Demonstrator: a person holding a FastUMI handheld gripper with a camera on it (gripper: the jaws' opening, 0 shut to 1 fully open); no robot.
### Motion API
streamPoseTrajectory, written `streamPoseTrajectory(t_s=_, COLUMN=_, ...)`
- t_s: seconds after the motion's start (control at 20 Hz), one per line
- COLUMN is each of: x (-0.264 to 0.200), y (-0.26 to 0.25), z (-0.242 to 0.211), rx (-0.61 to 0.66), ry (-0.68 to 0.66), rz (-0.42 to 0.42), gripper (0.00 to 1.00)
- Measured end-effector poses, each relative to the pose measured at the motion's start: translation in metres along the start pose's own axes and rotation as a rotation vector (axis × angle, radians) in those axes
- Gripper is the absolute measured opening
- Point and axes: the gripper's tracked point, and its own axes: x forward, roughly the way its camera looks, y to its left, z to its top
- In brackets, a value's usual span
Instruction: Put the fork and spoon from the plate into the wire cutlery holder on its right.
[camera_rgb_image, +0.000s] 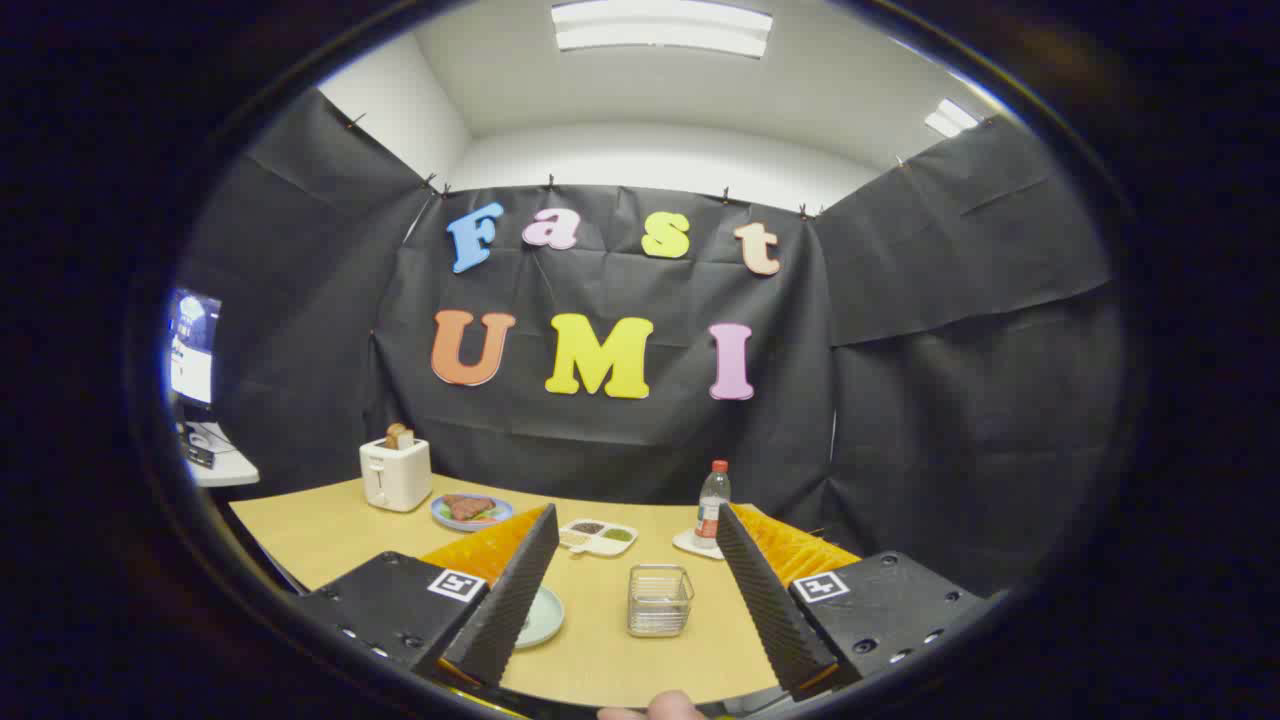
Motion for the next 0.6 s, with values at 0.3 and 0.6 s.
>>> streamPoseTrajectory(t_s=0.3, x=0.0030, y=-0.0023, z=0.0003, rx=0.006, ry=0.002, rz=-0.009, gripper=0.95)
streamPoseTrajectory(t_s=0.6, x=0.0041, y=0.0011, z=0.0031, rx=0.019, ry=-0.015, rz=-0.003, gripper=0.95)
